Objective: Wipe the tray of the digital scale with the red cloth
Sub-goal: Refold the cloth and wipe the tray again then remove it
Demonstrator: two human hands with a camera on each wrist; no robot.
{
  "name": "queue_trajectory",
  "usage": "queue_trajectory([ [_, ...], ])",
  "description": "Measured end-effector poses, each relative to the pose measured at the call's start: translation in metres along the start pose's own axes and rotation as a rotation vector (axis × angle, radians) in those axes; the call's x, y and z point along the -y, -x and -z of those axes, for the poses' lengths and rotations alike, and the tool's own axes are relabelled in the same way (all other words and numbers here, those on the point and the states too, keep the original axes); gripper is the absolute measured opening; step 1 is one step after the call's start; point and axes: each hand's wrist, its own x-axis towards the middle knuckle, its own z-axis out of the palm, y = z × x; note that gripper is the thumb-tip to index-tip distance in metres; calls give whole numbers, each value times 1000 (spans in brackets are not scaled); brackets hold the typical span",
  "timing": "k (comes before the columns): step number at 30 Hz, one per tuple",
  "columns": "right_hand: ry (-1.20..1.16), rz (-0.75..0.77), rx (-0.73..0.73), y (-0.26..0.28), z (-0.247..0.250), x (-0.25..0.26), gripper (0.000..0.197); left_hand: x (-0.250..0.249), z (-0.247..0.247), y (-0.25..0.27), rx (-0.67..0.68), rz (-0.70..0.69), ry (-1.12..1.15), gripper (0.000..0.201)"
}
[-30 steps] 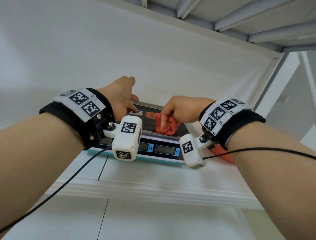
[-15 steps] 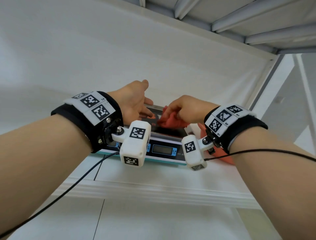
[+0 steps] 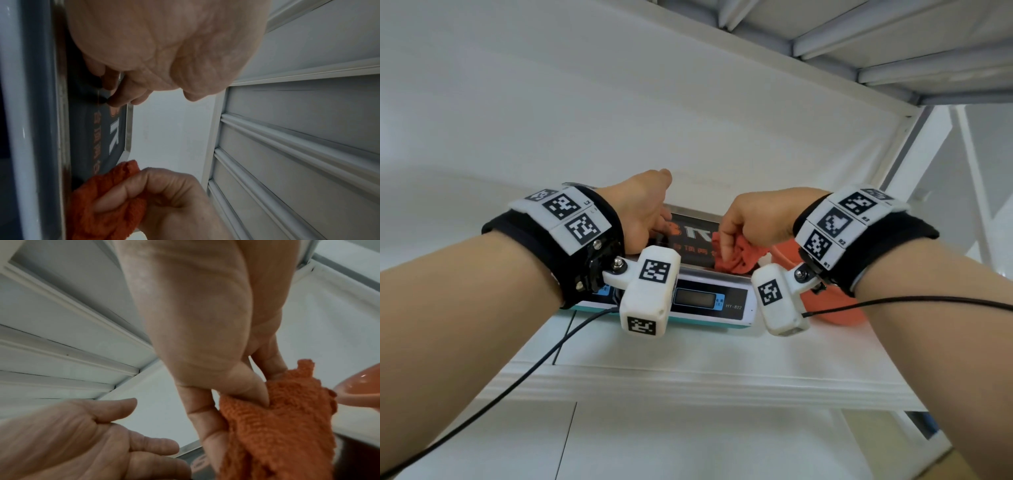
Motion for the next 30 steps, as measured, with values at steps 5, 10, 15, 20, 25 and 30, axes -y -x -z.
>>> queue_trajectory([
  [5,-3,-11,-16,1,-5,-7,38,1,0,2,14,1,-45,75],
  [10,52,-52,17,9,-4,-4,25,1,-7,-3,4,-16,-56,72],
  [15,193,-65,28,14,-8,-7,26,0,-11,-9,-25,-75,-65,65],
  [20,197,-74,-31,15,-8,-8,26,-8,-28,-10,17,-98,-79,65],
  [25,93,-109,-27,12,-12,-5,23,-3,-43,-16,81,-55,-80,67],
  [30,112,-96,-145,1,-21,-6,25,-1,-43,-23,-17,-60,-106,50],
])
